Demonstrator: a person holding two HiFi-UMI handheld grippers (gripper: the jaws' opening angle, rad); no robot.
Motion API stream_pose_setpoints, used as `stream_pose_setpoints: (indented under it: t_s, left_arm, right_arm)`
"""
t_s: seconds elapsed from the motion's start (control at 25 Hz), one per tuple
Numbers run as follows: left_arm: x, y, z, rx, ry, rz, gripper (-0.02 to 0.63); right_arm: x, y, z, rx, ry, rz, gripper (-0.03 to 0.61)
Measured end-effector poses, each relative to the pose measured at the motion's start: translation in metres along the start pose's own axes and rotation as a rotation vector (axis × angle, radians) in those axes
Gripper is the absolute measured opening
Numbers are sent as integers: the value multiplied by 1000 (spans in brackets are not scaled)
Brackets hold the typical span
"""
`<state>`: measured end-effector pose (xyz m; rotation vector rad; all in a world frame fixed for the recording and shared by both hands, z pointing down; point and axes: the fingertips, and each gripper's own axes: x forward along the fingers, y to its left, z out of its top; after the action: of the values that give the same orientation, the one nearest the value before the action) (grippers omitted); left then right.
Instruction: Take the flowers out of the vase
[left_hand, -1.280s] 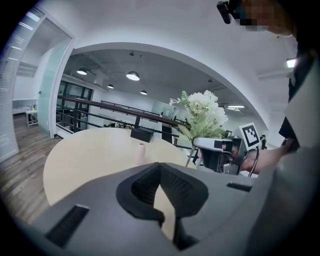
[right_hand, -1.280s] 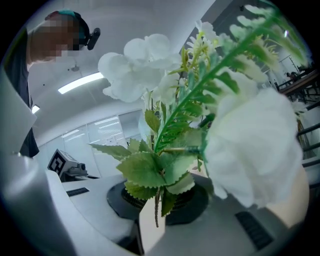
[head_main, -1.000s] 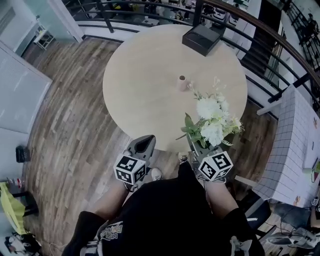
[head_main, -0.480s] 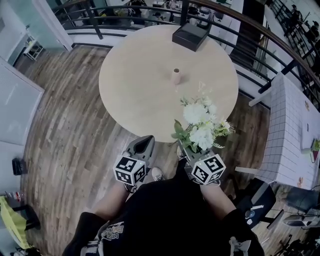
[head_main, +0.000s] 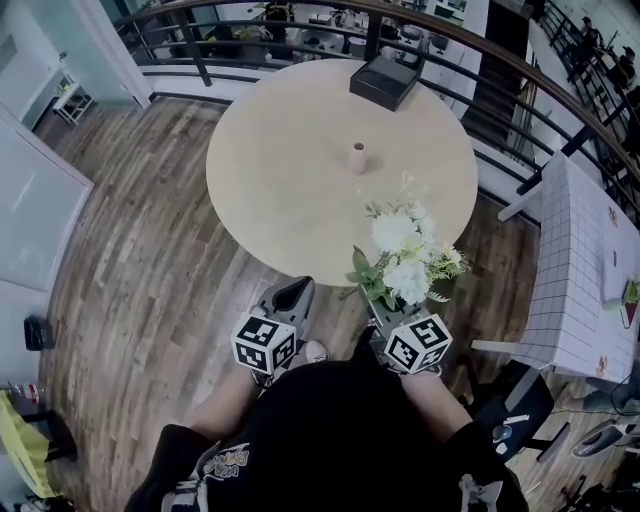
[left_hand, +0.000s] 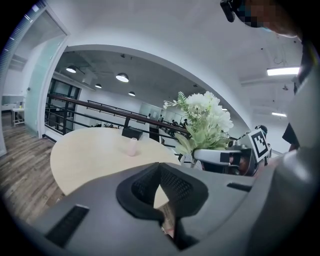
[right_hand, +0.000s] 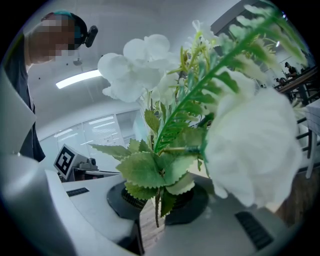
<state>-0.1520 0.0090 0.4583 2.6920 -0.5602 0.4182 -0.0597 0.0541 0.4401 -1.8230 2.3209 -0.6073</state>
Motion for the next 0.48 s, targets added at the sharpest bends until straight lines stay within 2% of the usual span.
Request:
stream_pose_setpoints:
  t_s: [0.48]
  left_arm:
    - [1,-3,4,3,-13,-10,7]
  right_arm:
    - [0,3,-2,-12,17,4,72]
